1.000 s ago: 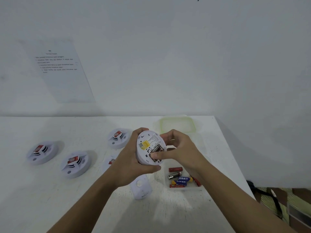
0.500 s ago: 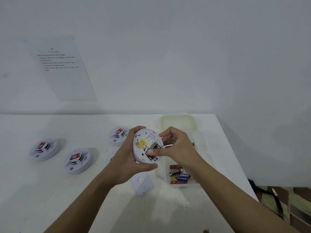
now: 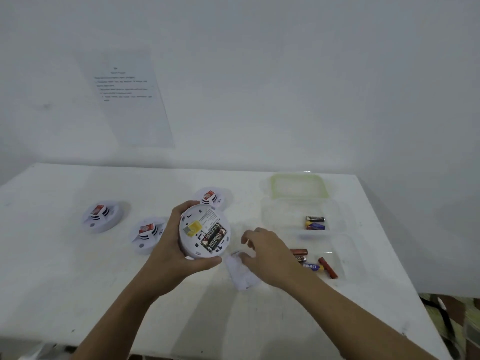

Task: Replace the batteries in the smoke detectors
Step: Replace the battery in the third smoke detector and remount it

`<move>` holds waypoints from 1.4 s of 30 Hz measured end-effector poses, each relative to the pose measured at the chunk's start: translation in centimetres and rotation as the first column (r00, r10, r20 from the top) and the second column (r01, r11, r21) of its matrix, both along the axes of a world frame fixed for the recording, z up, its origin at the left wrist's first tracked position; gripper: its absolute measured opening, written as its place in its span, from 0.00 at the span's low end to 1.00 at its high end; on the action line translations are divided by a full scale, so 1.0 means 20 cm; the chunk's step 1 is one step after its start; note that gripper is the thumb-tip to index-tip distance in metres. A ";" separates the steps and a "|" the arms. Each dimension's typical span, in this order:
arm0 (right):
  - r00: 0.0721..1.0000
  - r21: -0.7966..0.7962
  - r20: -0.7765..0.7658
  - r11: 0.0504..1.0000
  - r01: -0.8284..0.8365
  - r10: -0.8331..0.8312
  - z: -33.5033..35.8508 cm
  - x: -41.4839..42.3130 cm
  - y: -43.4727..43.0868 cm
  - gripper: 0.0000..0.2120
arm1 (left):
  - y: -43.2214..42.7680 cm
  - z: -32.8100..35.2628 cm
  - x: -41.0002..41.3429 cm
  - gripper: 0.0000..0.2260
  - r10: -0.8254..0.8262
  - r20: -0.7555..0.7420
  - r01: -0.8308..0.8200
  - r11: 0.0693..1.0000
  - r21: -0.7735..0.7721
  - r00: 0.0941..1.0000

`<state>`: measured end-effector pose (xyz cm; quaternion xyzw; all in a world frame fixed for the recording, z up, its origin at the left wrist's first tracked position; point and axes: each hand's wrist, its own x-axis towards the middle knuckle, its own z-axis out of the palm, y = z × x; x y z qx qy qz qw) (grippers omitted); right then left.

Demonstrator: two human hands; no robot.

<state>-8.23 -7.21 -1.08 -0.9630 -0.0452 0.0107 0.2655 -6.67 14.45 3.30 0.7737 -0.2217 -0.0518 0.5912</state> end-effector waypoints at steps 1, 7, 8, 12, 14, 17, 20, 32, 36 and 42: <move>1.000 -0.106 -0.010 0.994 -0.014 0.013 -0.01 -0.01 0.02 0.16 | 0.02 -0.01 0.00 0.42 -0.001 -0.004 0.001 1.000 -0.003 1.000; 0.983 -0.308 -0.181 0.951 -0.020 -0.038 -0.04 0.01 0.13 0.26 | 0.05 -0.01 0.01 0.43 -0.012 -0.015 0.012 1.000 0.022 1.000; 0.976 -0.294 -0.211 0.956 -0.014 -0.051 -0.04 0.02 0.14 0.27 | 0.05 -0.01 0.02 0.44 -0.015 -0.016 0.015 1.000 0.024 1.000; 0.959 -0.151 -0.271 0.988 0.037 -0.077 -0.04 0.05 0.14 0.29 | 0.05 0.00 0.04 0.43 -0.035 -0.033 0.036 0.999 0.006 0.999; 0.960 -0.092 -0.271 0.994 0.050 -0.074 -0.03 0.06 0.14 0.31 | 0.05 0.01 0.04 0.42 -0.041 -0.028 0.041 0.999 0.002 0.999; 0.968 -0.024 -0.247 0.999 0.047 -0.051 -0.04 0.07 0.13 0.29 | 0.04 0.02 0.06 0.42 -0.039 -0.017 0.039 0.999 0.011 0.999; 0.985 0.049 -0.167 0.997 0.054 -0.045 -0.05 0.06 0.11 0.24 | 0.03 0.03 0.07 0.43 -0.027 -0.002 0.027 0.999 0.019 1.000; 0.940 0.782 0.125 0.614 0.104 -0.318 0.27 0.07 -0.04 0.06 | -0.01 0.04 0.10 0.43 -0.039 -0.005 0.039 0.999 0.018 0.999; 0.944 0.761 0.169 0.646 0.058 -0.283 0.33 0.05 -0.04 0.10 | -0.06 0.04 0.10 0.43 -0.067 -0.013 0.067 0.998 0.018 0.998; 0.963 0.515 0.242 0.857 -0.026 -0.116 0.32 0.03 -0.01 0.18 | -0.12 0.05 0.11 0.43 -0.105 0.006 0.105 0.994 0.013 0.994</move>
